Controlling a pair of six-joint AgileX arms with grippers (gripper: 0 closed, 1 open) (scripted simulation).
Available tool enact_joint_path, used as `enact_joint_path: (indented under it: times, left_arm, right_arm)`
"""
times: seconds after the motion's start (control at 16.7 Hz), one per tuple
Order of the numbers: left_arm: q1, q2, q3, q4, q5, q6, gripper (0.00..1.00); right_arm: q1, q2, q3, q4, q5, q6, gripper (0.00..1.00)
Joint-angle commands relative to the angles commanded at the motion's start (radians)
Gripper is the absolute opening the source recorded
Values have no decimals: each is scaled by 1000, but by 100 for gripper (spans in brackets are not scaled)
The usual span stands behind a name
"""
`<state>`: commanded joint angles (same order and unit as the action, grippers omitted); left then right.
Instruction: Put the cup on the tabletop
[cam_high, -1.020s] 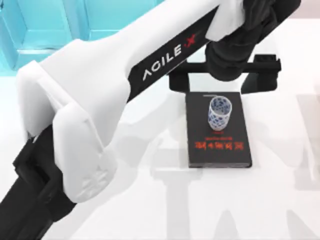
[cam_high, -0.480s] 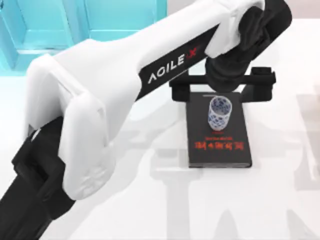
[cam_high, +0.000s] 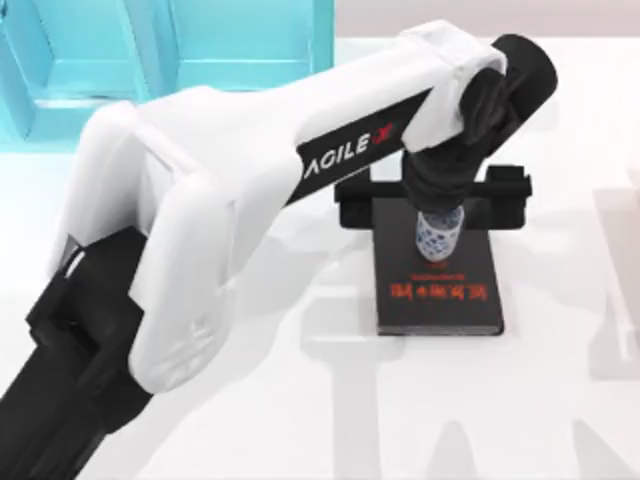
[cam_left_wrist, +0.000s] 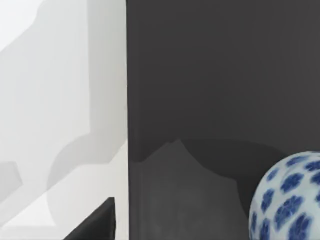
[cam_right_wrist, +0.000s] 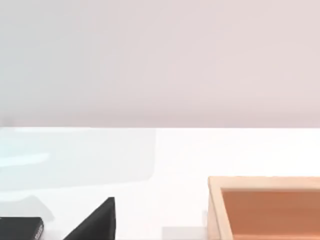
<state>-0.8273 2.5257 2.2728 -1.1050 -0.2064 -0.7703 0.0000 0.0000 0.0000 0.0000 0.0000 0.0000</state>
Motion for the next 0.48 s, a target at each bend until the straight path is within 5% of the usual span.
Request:
enact_joint_path:
  times: [0.06, 0.48]
  left_arm:
    - [0, 0, 0, 0, 0, 0, 100]
    - [0, 0, 0, 0, 0, 0, 47]
  right_arm:
    - [0, 0, 0, 0, 0, 0, 100]
    - [0, 0, 0, 0, 0, 0, 100]
